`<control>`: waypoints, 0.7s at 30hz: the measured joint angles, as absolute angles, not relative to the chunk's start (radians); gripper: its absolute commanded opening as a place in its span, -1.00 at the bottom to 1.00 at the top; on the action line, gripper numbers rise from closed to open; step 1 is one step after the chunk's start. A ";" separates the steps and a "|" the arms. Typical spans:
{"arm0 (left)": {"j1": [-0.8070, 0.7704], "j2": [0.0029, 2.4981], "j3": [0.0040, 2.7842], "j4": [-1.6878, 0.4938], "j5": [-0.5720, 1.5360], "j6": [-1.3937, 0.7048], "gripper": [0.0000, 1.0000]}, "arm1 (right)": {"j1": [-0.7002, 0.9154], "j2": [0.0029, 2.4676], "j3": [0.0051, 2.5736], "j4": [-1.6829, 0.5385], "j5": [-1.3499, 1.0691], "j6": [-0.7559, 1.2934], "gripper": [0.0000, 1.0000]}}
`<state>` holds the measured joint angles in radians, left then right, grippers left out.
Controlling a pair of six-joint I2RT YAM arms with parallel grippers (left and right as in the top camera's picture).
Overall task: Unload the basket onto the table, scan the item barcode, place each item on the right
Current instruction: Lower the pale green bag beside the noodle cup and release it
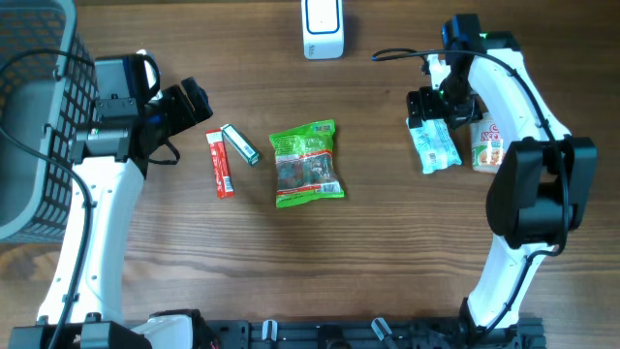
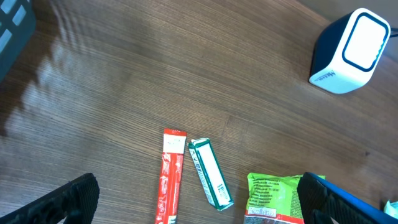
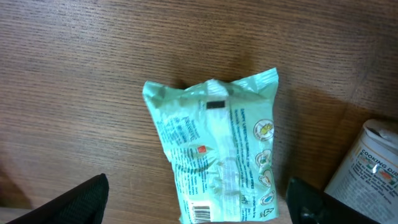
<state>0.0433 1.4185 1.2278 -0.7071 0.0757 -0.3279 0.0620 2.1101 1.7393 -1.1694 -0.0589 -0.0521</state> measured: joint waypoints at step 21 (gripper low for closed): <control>0.044 1.419 1.228 -0.707 0.076 -0.328 1.00 | 0.159 2.109 1.557 -0.934 -0.131 0.085 -0.91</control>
